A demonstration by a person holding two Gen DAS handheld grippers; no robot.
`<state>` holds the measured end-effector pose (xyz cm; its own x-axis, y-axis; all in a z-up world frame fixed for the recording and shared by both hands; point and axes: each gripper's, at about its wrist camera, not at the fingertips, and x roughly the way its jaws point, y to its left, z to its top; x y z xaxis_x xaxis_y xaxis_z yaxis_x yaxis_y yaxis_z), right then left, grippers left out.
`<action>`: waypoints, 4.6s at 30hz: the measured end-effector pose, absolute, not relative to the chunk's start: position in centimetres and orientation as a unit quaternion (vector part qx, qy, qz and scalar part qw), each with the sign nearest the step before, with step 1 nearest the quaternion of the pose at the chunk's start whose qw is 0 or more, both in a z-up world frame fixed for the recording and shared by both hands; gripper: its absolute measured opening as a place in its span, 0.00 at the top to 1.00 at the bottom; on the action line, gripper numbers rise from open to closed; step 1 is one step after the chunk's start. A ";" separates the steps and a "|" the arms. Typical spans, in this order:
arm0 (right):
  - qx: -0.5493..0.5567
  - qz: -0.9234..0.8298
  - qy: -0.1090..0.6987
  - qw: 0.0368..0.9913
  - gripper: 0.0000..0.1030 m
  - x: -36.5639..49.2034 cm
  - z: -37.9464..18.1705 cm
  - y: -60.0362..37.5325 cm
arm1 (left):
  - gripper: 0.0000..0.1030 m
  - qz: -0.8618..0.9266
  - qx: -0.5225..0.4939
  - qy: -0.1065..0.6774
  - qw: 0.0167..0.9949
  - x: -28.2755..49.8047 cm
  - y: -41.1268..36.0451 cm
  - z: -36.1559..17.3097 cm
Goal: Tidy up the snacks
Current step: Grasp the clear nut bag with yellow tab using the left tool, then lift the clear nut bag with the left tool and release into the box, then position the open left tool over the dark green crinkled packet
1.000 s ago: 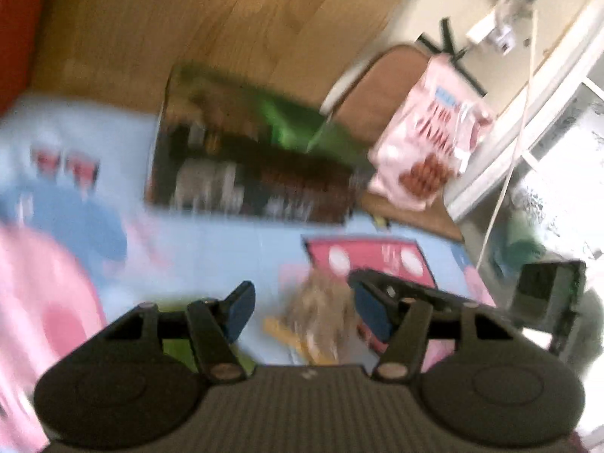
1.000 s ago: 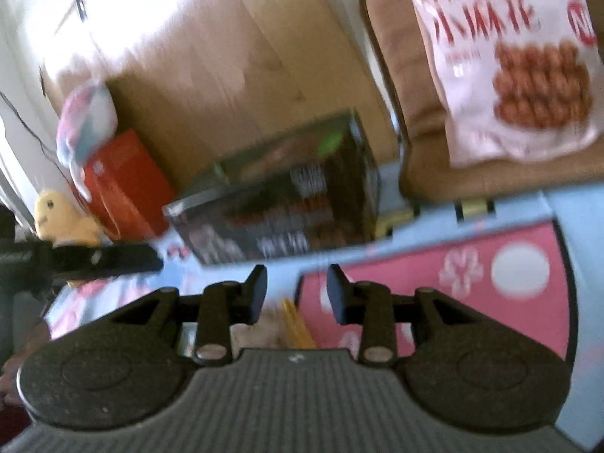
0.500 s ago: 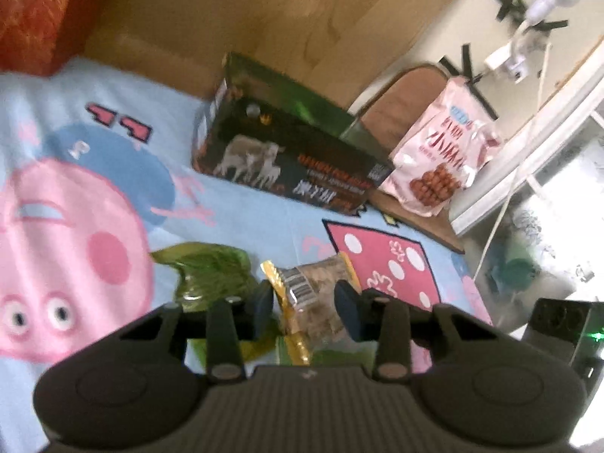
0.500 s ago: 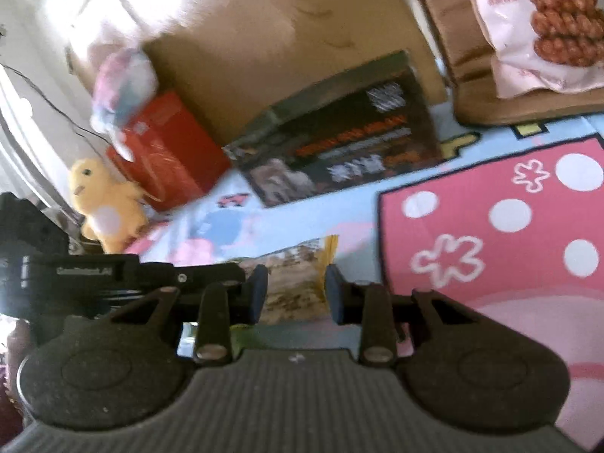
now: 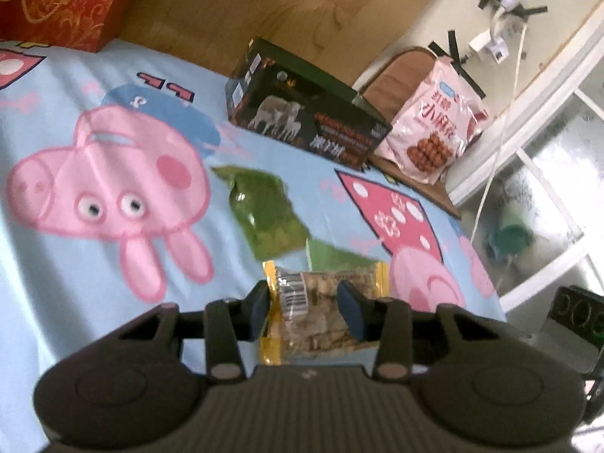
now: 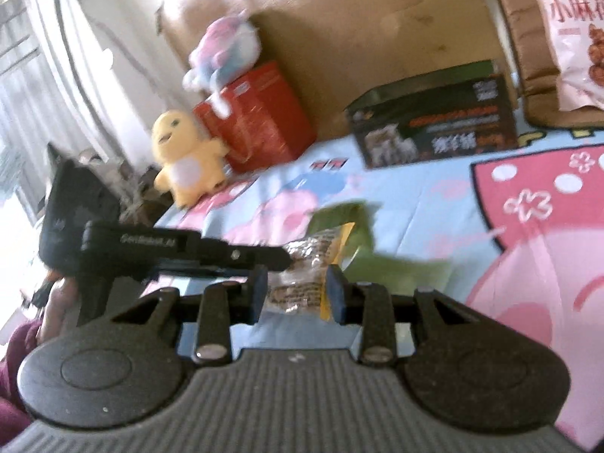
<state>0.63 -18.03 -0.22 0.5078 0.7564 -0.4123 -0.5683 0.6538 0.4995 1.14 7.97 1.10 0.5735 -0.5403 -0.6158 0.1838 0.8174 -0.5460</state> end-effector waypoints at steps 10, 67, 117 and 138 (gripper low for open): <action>0.116 0.398 0.330 0.848 0.58 -1.2 -1.1 -19.2 | 0.57 -0.196 -0.223 0.407 0.864 -0.3 9.9 0.7; -0.005 0.178 0.231 0.956 0.67 23.9 2.2 -17.7 | 0.45 -0.202 -0.147 0.365 0.897 26.8 0.4 5.5; 0.139 0.159 0.215 0.953 0.49 3.6 -2.7 -22.0 | 0.38 -0.024 0.023 0.314 0.949 3.5 -1.1 0.2; 0.139 0.149 0.214 0.955 0.44 3.2 -2.6 -21.7 | 0.28 0.009 0.063 0.291 0.955 2.9 -1.9 0.3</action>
<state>3.22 -21.75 -2.60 0.8641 0.3439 -0.3675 -0.2250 0.9171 0.3290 2.87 -1.92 0.31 0.8305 0.0541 -0.5544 0.0189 0.9920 0.1251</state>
